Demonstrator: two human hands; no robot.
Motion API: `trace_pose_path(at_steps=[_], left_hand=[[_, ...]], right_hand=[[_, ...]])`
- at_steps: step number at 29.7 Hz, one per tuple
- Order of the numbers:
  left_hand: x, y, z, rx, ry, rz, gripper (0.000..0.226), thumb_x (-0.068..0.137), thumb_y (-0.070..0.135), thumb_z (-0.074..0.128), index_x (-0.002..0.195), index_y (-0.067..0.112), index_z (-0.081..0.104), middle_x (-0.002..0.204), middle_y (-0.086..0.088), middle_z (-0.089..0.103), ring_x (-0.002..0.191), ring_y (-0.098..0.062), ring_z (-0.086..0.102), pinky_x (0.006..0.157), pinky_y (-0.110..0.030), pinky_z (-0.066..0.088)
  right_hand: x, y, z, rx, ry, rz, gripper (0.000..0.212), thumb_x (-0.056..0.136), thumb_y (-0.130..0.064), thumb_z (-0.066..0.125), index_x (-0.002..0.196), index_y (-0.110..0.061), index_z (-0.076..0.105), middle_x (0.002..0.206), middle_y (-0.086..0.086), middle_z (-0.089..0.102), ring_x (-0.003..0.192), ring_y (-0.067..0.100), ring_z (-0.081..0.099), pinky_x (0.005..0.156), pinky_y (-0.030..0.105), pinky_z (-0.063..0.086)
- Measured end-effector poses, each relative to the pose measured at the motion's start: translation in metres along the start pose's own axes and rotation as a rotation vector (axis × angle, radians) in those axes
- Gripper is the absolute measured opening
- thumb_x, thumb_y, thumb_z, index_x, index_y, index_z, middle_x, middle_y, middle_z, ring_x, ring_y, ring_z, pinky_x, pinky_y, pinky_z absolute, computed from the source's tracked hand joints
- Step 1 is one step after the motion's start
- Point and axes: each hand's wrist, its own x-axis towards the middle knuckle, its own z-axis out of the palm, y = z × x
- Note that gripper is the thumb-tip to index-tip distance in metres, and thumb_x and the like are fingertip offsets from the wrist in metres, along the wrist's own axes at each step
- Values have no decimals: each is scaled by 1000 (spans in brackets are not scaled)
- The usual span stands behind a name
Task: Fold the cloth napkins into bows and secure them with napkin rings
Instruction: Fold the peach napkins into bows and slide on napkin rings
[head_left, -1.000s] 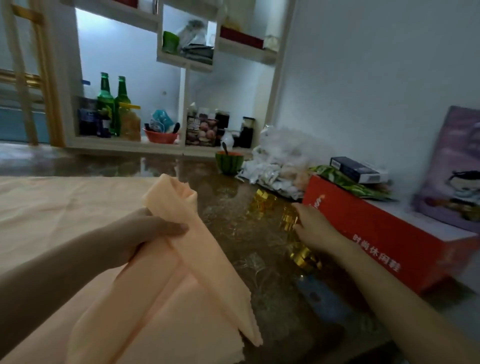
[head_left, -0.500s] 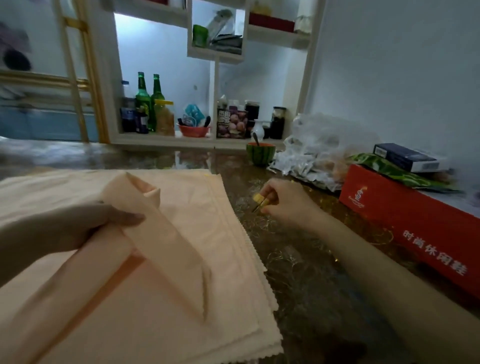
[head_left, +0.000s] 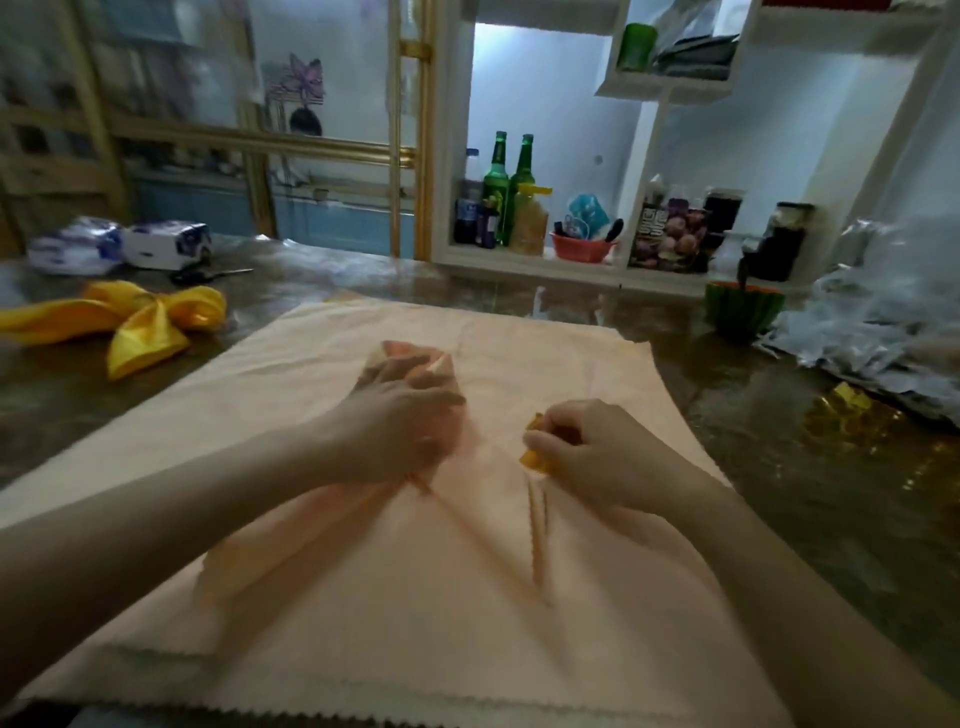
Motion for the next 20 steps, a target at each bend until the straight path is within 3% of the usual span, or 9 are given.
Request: trace_pose_path(at_steps=[2,4,7,10,13,16,18,20], left_hand=[[2,2,-1,-37,-77,52,58,82,56,48,135,33,45,146,7,36,143,-12,15,116,-29,3],[5,2,6,-74,-134,46,49,86,44,58,133,33,48,138,6,45,136,-11,28,114,-26,8],[10,6,12,-60,-67,107,43,86,42,60,128,34,52,125,6,51,122,-15,38,101,-22,20],[14,4,19,-140,-27,82,36,86,39,60,121,32,56,121,7,52,118,-16,38,99,-25,20],[9,5,27,-242,49,53,33,87,36,60,119,29,56,118,7,51,120,-16,36,104,-27,16],[0,9,36,-329,158,14,29,89,35,57,117,28,56,115,7,49,121,-16,37,105,-28,14],[-1,10,40,-333,199,21,29,89,35,57,116,27,57,115,5,50,120,-17,38,103,-26,15],[-2,12,38,-347,209,15,29,88,35,58,116,26,58,113,4,50,119,-17,38,100,-25,16]], right_hand=[[-1,-2,0,121,-18,49,32,99,-29,40,95,-14,68,92,0,66,80,13,62,72,23,49],[-1,-4,-3,177,-32,86,29,99,-24,39,93,-17,66,91,-1,66,74,14,64,68,25,53],[-2,0,-6,201,-62,152,15,96,-12,48,97,-18,62,94,-3,62,65,14,66,59,20,55],[-4,4,-15,153,-79,154,15,91,-8,57,94,-19,67,88,-12,58,68,6,58,56,10,45],[-5,10,-18,6,-102,198,19,92,-5,55,105,-13,67,92,-11,53,78,6,50,59,8,41],[-7,14,-19,-55,-115,235,27,94,-2,46,106,-19,62,93,-13,52,86,10,53,73,15,45],[-8,17,-18,-112,-120,202,27,95,-7,47,114,-19,62,90,-17,49,83,10,55,73,17,48],[-7,19,-16,-174,-74,170,20,94,-16,53,110,-16,67,92,-10,56,78,9,56,70,17,48]])
